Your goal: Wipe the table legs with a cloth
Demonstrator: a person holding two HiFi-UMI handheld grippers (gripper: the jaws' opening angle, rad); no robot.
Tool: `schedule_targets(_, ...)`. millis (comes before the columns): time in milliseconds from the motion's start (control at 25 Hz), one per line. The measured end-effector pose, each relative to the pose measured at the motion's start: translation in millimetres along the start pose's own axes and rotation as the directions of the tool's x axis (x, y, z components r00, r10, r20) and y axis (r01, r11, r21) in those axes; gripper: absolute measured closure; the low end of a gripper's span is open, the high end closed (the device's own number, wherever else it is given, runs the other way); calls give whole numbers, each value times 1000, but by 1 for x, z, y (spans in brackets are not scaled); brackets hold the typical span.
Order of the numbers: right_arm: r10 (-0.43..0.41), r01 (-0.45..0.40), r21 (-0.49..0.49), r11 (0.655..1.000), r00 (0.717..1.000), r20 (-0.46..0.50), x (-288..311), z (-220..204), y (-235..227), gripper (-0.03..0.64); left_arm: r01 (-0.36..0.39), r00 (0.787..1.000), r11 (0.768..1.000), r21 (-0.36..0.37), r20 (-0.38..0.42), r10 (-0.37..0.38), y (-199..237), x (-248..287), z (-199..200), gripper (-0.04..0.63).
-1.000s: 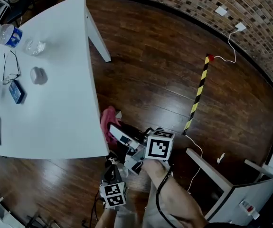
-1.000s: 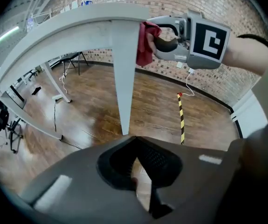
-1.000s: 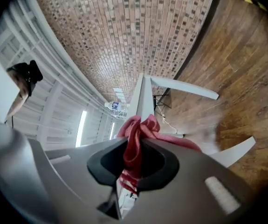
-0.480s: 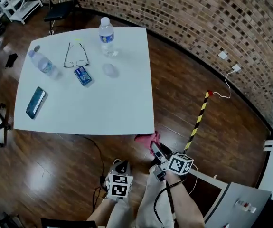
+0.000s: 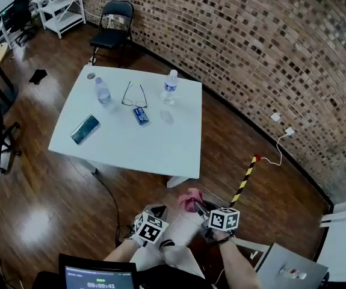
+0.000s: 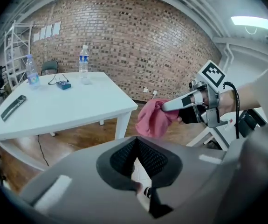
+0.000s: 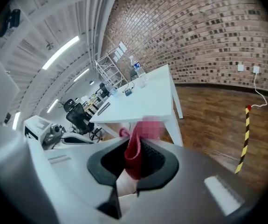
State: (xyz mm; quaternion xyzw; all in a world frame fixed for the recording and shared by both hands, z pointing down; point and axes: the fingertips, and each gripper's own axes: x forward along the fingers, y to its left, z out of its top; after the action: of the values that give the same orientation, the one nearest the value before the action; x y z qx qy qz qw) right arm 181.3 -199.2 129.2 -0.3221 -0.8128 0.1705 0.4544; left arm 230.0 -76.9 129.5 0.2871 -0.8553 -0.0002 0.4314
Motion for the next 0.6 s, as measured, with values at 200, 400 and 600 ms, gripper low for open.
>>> schedule_targets(200, -35, 35, 38, 999, 999, -2, -15, -33, 22, 580, -19, 1000, 1000, 2, -14, 19, -16, -61, -22, 595)
schedule_targets(400, -28, 28, 29, 999, 1000, 4, -16, -60, 51, 580, -126, 991, 990, -55, -46, 124, -16, -121, -70, 594)
schedule_targets(600, 41, -43, -63, 997, 998, -41, -12, -89, 109, 580, -183, 983, 975, -130, -53, 177, -5, -182, -114, 594)
